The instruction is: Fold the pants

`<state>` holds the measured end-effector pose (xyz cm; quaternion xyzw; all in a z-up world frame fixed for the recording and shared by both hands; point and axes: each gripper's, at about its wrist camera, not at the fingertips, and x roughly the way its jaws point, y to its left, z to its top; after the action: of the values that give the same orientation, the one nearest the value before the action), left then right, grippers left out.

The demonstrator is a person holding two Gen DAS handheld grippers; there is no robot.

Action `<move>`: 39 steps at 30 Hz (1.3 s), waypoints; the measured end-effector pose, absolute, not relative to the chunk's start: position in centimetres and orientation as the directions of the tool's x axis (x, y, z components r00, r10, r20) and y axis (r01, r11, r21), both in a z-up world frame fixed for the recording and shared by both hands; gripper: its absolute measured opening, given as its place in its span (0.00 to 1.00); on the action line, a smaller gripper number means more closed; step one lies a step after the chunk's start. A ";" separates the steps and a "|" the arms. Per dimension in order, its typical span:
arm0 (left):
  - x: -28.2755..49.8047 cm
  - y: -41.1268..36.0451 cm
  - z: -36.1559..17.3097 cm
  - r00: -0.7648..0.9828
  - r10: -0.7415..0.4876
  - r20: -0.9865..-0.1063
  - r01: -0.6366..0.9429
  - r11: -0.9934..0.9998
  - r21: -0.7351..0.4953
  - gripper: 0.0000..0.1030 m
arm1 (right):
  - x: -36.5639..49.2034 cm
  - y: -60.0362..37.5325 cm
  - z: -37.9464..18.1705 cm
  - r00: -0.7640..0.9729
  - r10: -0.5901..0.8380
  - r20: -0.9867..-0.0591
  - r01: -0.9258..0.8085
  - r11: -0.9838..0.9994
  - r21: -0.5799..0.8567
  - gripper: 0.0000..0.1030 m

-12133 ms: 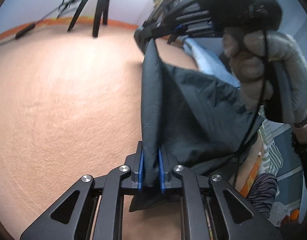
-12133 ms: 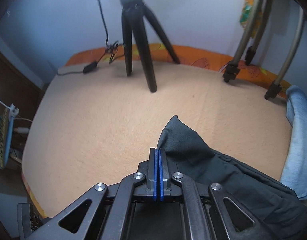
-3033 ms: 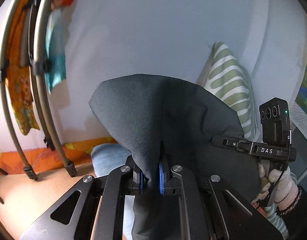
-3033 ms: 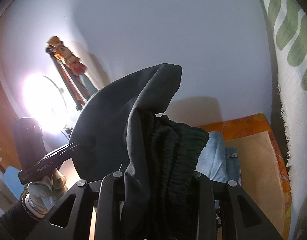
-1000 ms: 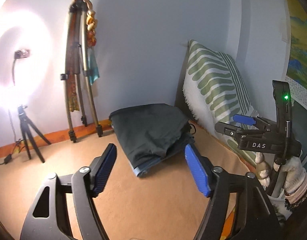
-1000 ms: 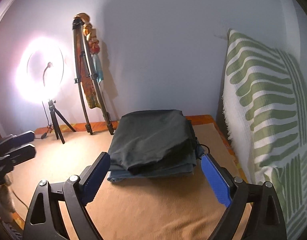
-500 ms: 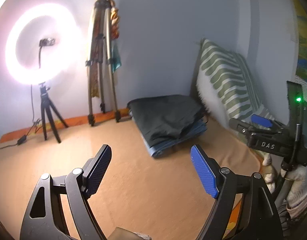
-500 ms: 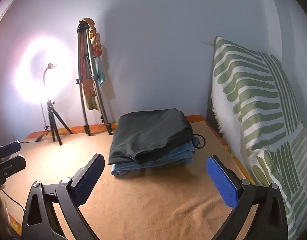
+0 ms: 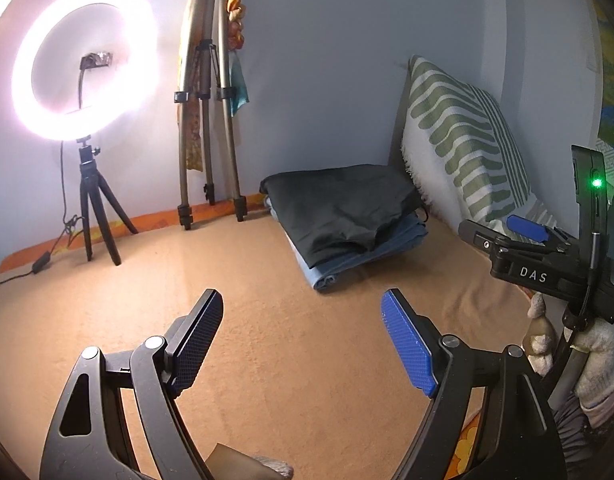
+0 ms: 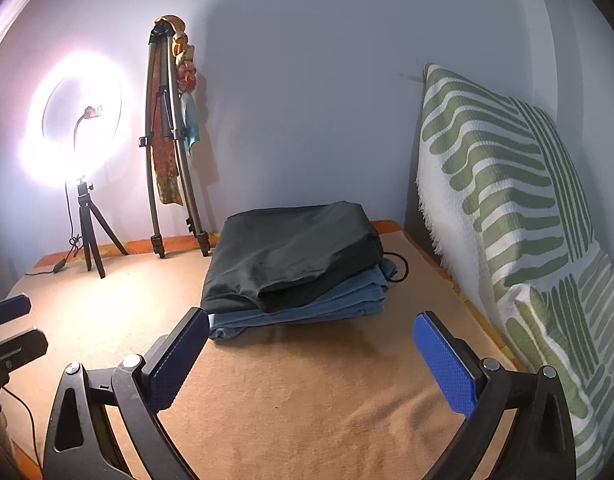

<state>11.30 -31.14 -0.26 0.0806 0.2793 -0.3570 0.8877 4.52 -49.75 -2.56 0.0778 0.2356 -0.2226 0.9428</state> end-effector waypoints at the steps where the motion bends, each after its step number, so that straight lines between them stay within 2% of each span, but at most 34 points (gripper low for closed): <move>1: 11.3 -31.1 -0.3 0.591 -0.586 -0.554 0.677 0.734 -0.054 0.79 | 4.5 -49.8 -2.6 0.790 -0.385 -0.478 0.461 0.886 0.048 1.00; 39: 11.4 -30.4 -0.5 0.593 -0.571 -0.567 0.650 0.755 -0.080 0.79 | 5.1 -49.5 -2.9 0.797 -0.369 -0.479 0.454 0.888 0.070 1.00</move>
<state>11.43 -30.44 -0.49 0.0676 0.2925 -0.3431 0.8900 5.07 -49.46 -2.93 0.0909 0.2329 -0.2179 0.9434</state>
